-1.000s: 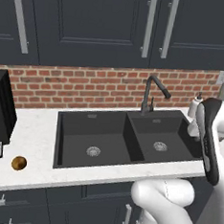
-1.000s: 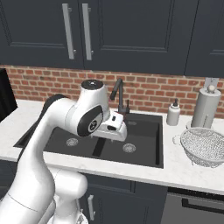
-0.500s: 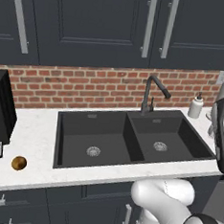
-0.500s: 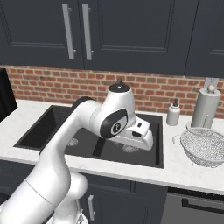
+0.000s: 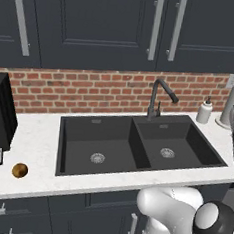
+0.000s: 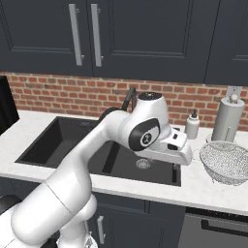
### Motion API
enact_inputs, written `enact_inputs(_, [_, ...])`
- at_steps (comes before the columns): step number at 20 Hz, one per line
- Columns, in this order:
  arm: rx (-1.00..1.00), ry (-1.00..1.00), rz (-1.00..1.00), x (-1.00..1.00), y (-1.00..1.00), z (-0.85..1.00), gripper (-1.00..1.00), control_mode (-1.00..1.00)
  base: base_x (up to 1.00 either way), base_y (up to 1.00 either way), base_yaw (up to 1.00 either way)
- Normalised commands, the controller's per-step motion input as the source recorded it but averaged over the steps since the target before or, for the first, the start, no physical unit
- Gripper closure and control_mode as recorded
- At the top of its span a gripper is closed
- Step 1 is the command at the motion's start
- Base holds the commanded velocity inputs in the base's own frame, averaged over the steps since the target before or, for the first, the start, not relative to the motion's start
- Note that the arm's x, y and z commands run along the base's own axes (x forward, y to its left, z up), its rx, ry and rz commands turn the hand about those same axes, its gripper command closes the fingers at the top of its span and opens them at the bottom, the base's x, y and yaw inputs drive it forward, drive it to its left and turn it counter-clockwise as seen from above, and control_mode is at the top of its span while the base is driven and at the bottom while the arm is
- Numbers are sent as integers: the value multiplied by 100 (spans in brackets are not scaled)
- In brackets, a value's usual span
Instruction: Put the colander in the sink, put the pear in the colander, and turn on the sink faucet and pour water over the colander.
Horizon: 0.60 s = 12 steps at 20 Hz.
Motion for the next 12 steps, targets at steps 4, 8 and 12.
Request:
enact_inputs(4, [-8,-1,0,6,-35,-8,-100,-100,0,0,0])
enact_inputs(8, [-12,-5,0,14,-19,-7,-100,-100,0,0,0])
enact_inputs(12, [-8,-12,0,26,-16,-17,-100,-100,0,0,0])
